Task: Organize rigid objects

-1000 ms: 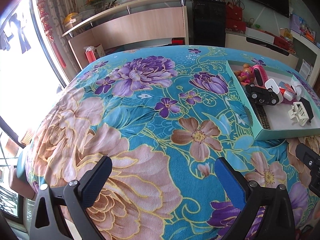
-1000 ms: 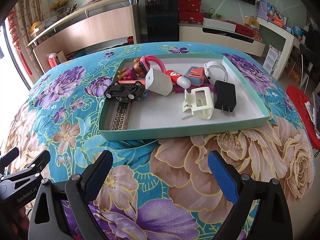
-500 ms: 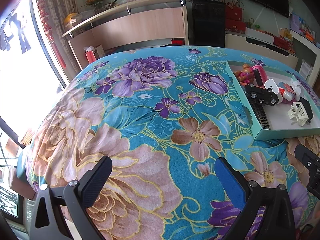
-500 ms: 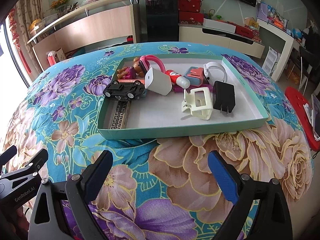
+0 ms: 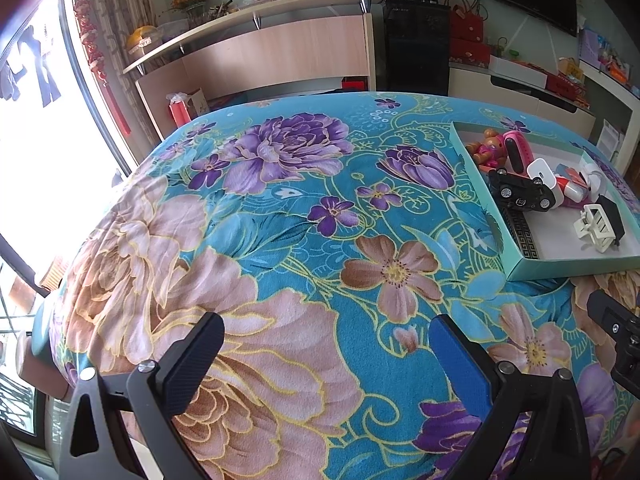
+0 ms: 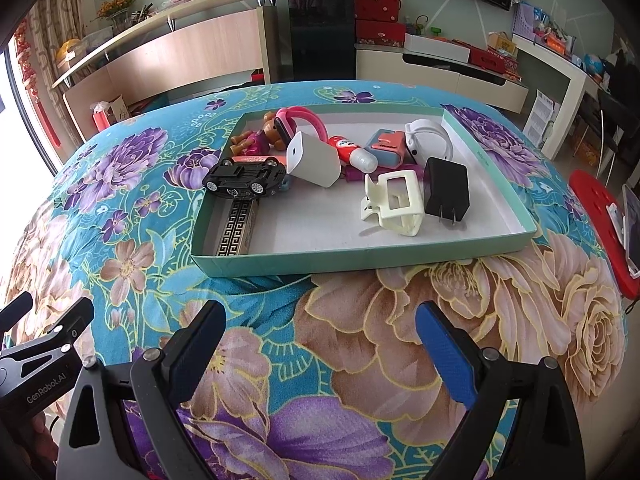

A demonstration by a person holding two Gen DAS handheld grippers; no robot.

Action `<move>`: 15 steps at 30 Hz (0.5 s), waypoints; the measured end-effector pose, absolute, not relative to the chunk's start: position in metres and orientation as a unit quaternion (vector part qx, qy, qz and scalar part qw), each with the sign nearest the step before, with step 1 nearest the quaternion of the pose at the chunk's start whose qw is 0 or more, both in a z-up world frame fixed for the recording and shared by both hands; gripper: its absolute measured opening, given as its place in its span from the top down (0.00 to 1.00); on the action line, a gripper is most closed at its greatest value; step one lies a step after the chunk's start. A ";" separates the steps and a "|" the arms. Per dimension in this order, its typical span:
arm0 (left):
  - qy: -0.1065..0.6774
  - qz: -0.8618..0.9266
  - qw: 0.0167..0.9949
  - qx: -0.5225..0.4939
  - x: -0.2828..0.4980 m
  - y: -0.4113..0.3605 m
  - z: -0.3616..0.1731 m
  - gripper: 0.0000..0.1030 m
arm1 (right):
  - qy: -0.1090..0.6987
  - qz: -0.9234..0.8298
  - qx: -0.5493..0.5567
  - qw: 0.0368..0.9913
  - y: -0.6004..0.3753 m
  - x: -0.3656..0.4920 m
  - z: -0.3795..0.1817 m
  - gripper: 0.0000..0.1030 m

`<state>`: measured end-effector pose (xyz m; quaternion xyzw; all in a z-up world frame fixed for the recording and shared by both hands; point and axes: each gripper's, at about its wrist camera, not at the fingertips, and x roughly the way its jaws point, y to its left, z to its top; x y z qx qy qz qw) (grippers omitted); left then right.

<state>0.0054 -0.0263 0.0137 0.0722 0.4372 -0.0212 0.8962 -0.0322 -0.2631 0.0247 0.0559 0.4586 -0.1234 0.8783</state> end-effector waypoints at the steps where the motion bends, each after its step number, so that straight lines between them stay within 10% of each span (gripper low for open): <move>1: 0.437 -0.021 0.896 0.072 0.005 -0.026 0.014 0.00 | 0.459 -0.123 0.056 0.878 -0.263 -0.032 0.025 0.07; 15: 0.428 -0.026 0.900 0.077 0.002 -0.029 0.018 0.00 | 0.459 -0.123 0.056 0.878 -0.263 -0.032 0.025 0.07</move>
